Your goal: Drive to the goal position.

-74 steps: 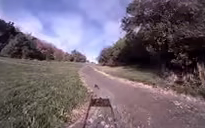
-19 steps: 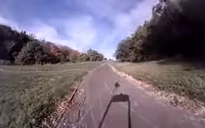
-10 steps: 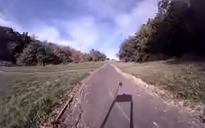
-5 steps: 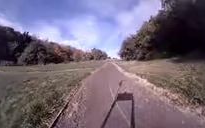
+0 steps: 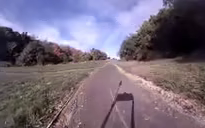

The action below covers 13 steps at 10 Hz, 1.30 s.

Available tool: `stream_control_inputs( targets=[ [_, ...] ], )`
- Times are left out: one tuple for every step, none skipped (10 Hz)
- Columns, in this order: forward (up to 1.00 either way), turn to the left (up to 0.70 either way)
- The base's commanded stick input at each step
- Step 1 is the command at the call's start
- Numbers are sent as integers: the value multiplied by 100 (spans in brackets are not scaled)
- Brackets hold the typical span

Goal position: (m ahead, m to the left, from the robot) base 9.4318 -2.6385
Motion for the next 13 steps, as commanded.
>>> stream_control_inputs(
  targets=[
    [70, -6],
    [70, -8],
    [70, -9],
    [70, -9],
    [70, -9],
    [70, -9],
    [70, -9],
    [70, -14],
    [70, -14],
    [70, -13],
    [70, -12],
    [70, 0],
    [70, 0]
  ],
)
